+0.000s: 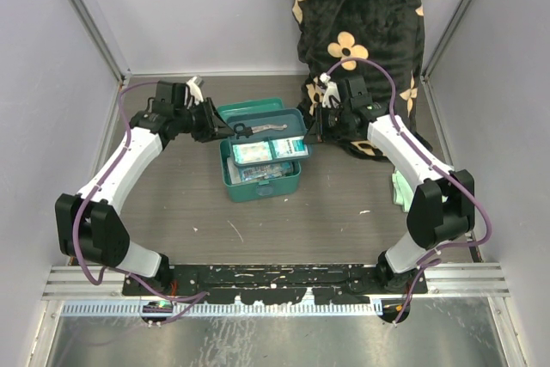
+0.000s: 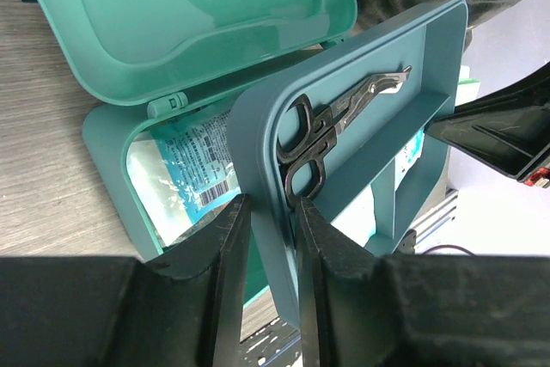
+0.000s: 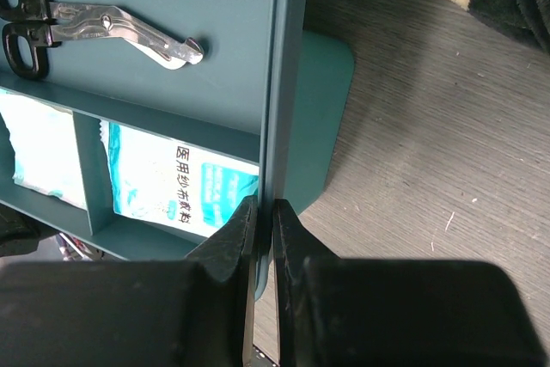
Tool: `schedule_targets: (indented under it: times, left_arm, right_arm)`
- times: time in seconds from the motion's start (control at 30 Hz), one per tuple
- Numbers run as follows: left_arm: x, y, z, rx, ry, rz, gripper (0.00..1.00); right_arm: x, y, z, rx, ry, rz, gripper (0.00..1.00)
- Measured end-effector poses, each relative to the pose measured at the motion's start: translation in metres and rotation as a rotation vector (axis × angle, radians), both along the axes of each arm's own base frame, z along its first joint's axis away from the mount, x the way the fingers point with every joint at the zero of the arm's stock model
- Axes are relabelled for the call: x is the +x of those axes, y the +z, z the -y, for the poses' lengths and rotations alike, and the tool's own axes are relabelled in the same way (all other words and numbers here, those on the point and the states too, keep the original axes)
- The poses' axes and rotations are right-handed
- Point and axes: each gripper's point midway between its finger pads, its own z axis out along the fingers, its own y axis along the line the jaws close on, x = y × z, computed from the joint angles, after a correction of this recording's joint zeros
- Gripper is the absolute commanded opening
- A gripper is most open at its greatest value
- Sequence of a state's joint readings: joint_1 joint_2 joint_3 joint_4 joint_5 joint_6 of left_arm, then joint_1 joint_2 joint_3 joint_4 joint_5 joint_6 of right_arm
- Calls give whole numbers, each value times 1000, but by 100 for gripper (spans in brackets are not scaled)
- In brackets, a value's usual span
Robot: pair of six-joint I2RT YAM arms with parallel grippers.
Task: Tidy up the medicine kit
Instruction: Place the medicine box compartment inside the medicine box.
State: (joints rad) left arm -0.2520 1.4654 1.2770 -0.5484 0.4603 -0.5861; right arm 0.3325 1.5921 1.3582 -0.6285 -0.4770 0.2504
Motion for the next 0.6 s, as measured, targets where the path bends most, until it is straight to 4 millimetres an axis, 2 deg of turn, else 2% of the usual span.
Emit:
schedule_targets:
  times: [0.17,0.27,0.37,0.6]
  left_arm:
    - [-1,0,0,0,0,2,14]
    - [0,-2,-1,3,3,1,11]
    - [-1,-4,-1,5,4,-3,1]
    - [-3,-9,-7,37,1,-6,0]
  right_arm:
    - [0,0,0,0,1,0,1]
    - [0,0,-1,-1,1,0,1]
    - [-1,0,-1,-3,3,2,1]
    - [-5,0,-7,-1,32,6,4]
